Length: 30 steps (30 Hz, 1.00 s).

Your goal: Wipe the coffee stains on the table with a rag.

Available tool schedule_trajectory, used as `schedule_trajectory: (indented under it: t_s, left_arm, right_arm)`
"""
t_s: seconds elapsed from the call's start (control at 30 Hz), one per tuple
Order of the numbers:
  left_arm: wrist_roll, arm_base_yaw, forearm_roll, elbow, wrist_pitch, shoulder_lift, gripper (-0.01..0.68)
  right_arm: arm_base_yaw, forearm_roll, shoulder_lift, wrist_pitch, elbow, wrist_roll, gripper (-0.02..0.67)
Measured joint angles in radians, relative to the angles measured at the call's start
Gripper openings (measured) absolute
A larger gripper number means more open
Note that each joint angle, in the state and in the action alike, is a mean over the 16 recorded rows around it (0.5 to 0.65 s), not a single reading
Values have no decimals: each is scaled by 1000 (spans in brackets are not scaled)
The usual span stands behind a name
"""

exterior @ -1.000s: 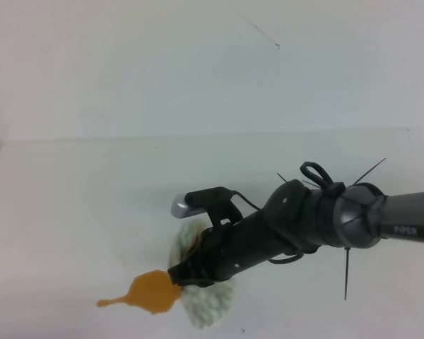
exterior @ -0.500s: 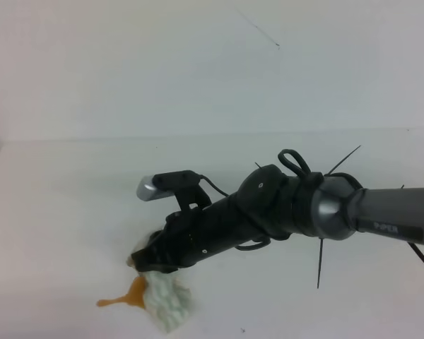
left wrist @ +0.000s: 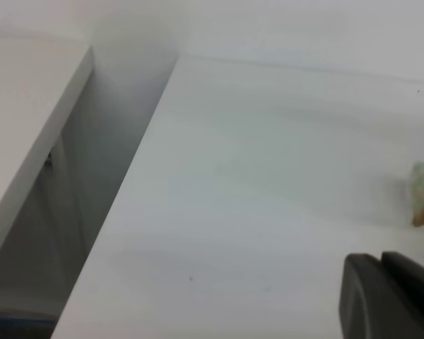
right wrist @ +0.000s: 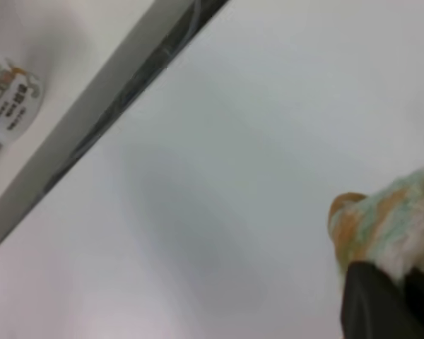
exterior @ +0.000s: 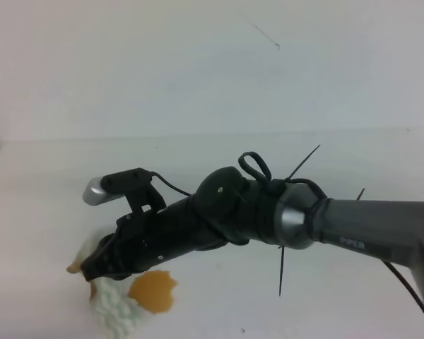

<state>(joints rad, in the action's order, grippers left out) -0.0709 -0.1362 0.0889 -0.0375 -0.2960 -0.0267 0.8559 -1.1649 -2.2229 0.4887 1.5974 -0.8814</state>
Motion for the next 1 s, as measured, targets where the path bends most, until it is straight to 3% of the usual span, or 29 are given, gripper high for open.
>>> schedule_trajectory:
  t_s: [0.37, 0.8, 1.0]
  left_arm:
    - [0, 0, 0, 0, 0, 0, 1]
    - [0, 0, 0, 0, 0, 0, 1]
    - [0, 0, 0, 0, 0, 0, 1]
  right_arm:
    - [6, 67, -111, 32, 79, 59, 15]
    - [-17, 469, -119, 59, 96, 357, 15]
    - [-46, 587, -93, 83, 95, 422, 15]
